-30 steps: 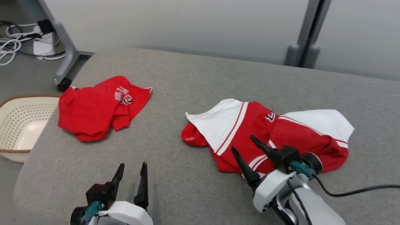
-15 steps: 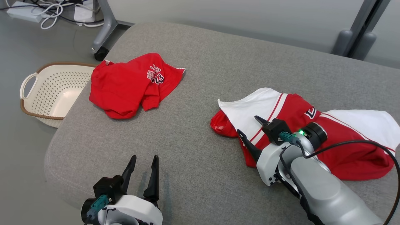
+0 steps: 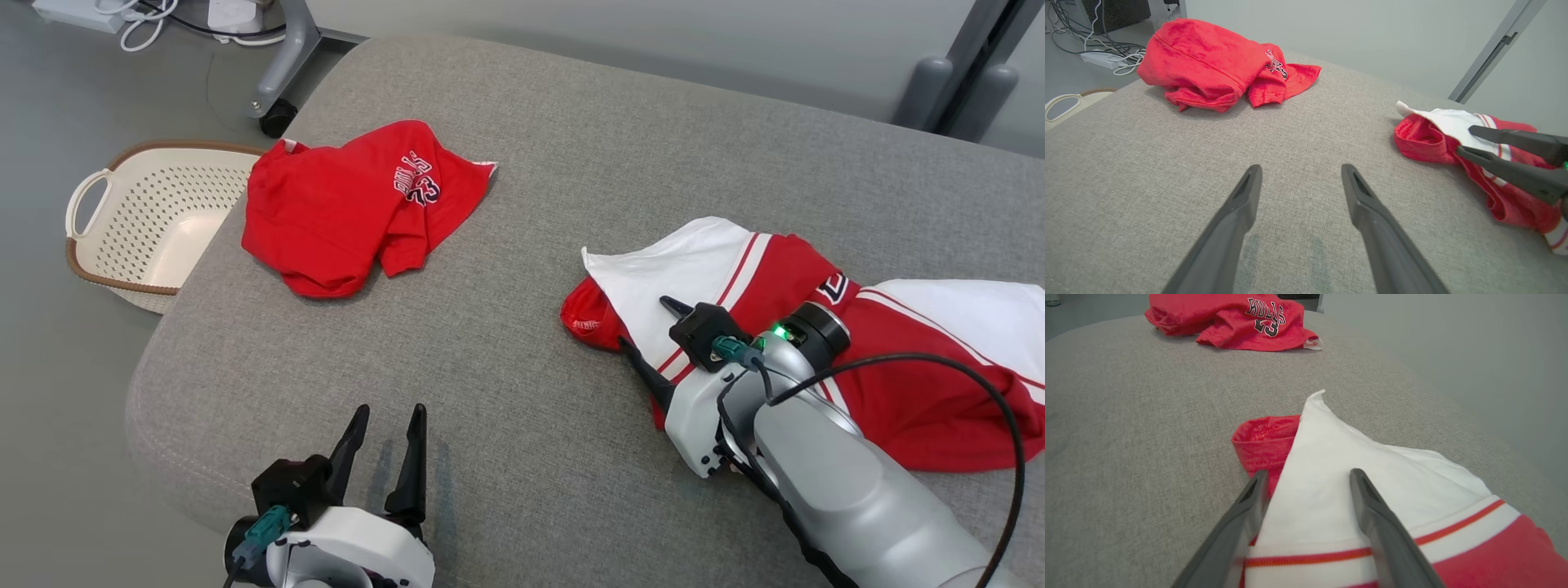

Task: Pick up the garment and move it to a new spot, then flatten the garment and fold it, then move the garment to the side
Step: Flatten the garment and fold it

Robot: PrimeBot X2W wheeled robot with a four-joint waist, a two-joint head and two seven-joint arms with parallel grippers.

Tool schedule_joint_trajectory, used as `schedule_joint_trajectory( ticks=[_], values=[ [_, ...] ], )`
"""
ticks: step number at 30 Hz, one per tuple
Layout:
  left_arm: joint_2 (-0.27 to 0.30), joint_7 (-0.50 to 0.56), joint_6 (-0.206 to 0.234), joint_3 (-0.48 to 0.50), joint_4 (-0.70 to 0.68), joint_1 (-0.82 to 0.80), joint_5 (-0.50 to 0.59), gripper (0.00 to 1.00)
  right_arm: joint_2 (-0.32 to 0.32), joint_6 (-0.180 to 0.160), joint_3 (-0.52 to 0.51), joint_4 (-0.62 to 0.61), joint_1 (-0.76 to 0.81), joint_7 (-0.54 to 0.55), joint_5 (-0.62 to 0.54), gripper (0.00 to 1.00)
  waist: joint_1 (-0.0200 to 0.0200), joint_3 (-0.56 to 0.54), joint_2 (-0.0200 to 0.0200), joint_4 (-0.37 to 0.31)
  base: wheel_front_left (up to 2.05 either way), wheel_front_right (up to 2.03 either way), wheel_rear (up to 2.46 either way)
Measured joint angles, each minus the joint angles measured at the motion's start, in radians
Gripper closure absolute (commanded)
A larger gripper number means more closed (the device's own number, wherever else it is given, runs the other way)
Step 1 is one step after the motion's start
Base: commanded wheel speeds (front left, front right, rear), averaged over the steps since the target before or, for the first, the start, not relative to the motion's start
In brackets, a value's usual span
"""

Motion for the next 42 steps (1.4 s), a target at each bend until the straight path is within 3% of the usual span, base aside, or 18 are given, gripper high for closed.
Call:
schedule_joint_trajectory(
  ticks=[11, 12, 13, 15, 16, 24, 30, 36, 42],
  values=[
    [0.000, 0.000, 0.006, -0.003, 0.001, -0.007, -0.005, 0.00, 0.000, 0.000, -0.016, 0.013, -0.014, 0.023, -0.033, 0.00, 0.0000, 0.019, 0.0000, -0.006, 0.00, 0.00, 0.00],
    [0.000, 0.000, 0.006, -0.003, 0.001, -0.009, -0.009, 0.00, 0.000, 0.000, -0.025, 0.014, -0.014, 0.023, -0.034, 0.04, 0.0000, 0.020, 0.0000, -0.009, 0.00, 0.00, 0.00],
    [0.000, 0.000, 0.006, -0.003, 0.001, -0.009, -0.009, 0.00, 0.000, 0.000, -0.027, 0.014, -0.015, 0.023, -0.040, 0.48, 0.0000, 0.021, 0.0000, -0.011, 0.00, 0.00, 0.00],
    [0.000, 0.000, 0.006, -0.003, 0.002, -0.011, -0.009, 0.00, 0.000, 0.000, -0.030, 0.015, -0.015, 0.023, -0.041, 0.76, 0.0000, 0.020, 0.0000, -0.012, 0.00, 0.00, 0.00],
    [0.000, 0.000, 0.005, -0.003, 0.002, -0.013, -0.009, 0.00, 0.000, 0.000, -0.033, 0.016, -0.017, 0.023, -0.042, 1.00, 0.0000, 0.021, 0.0000, -0.013, 0.00, 0.00, 0.00],
    [0.000, 0.000, 0.005, 0.012, 0.016, -0.014, -0.003, 0.00, 0.000, 0.000, -0.087, -0.007, -0.020, -0.018, -0.042, 1.00, 0.0000, -0.002, 0.0000, -0.023, 0.00, 0.00, 0.00],
    [0.000, 0.000, -0.008, 0.034, 0.025, 0.005, 0.019, 0.00, -0.006, 0.000, -0.181, -0.097, -0.049, -0.035, -0.063, 1.00, 0.0000, -0.045, 0.0000, -0.068, 0.00, 0.00, 0.00],
    [-0.001, 0.000, -0.013, 0.031, 0.026, 0.006, 0.023, 0.00, -0.090, 0.000, -0.249, -0.213, -0.082, -0.036, -0.118, 1.00, 0.0000, -0.082, 0.0000, -0.126, 0.00, 0.00, 0.00],
    [0.000, 0.000, -0.020, 0.003, 0.044, 0.008, 0.021, 0.00, -0.149, 0.000, -0.247, -0.322, -0.174, -0.036, -0.170, 1.00, 0.0000, -0.106, 0.0000, -0.143, 0.00, 0.00, 0.00]
  ],
)
